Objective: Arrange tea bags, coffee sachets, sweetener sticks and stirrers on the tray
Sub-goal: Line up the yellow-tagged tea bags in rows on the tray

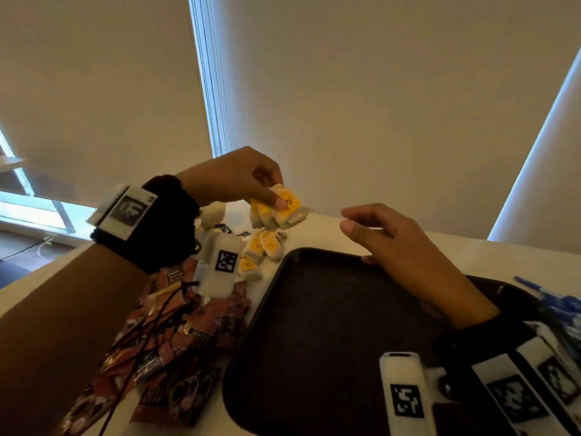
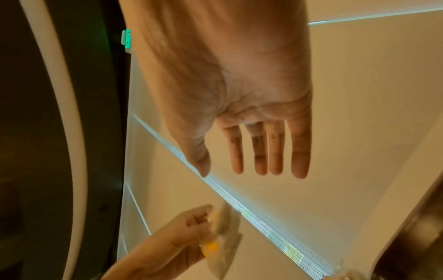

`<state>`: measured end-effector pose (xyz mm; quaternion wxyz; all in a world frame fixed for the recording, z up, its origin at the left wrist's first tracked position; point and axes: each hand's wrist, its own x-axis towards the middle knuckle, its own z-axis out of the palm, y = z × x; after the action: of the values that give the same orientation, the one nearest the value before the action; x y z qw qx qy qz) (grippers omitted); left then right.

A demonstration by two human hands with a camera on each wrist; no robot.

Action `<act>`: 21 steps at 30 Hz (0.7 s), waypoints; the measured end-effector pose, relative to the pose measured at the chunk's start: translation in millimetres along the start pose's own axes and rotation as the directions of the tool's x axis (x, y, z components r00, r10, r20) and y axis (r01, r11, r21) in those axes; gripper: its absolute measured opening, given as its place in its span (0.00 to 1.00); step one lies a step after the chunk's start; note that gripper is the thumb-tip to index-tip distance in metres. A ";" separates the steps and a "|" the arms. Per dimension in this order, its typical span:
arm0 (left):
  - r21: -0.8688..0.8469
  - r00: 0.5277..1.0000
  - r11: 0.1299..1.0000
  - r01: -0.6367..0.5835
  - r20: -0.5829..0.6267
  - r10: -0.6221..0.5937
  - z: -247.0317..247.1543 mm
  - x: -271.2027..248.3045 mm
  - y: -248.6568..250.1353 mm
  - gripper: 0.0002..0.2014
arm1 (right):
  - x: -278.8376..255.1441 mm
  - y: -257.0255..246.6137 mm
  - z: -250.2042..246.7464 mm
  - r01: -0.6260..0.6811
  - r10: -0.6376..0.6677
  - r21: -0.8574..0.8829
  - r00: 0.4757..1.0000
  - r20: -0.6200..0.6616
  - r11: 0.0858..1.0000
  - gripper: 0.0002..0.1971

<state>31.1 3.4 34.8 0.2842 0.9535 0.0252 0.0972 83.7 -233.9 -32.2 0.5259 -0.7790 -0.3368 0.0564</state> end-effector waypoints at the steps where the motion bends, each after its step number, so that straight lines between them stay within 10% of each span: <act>1: -0.056 0.998 0.997 -0.046 0.032 0.048 5.6 -4.1 13.4 0.09 | -0.8 0.9 2.4 -0.017 0.017 0.021 1.000 0.001 1.000 0.20; 7: -0.206 0.943 0.951 -0.230 0.196 0.270 66.9 -3.3 58.3 0.09 | -13.4 5.5 -8.3 -0.128 0.053 0.449 0.983 0.175 0.884 0.26; 15: -0.415 0.972 0.904 -0.108 0.146 0.183 111.3 11.0 43.4 0.09 | -11.5 36.8 -26.3 -0.374 0.226 0.521 0.918 0.326 0.767 0.21; 21: -0.455 0.990 0.889 -0.046 0.096 0.101 105.2 14.5 22.7 0.08 | -4.6 50.7 -29.1 -0.379 0.317 0.597 0.925 0.211 0.707 0.14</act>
<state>66.1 -70.6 -36.5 0.4949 0.8657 -0.0509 0.0550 116.6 -270.6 -64.1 0.7185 -0.6045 -0.1693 0.2994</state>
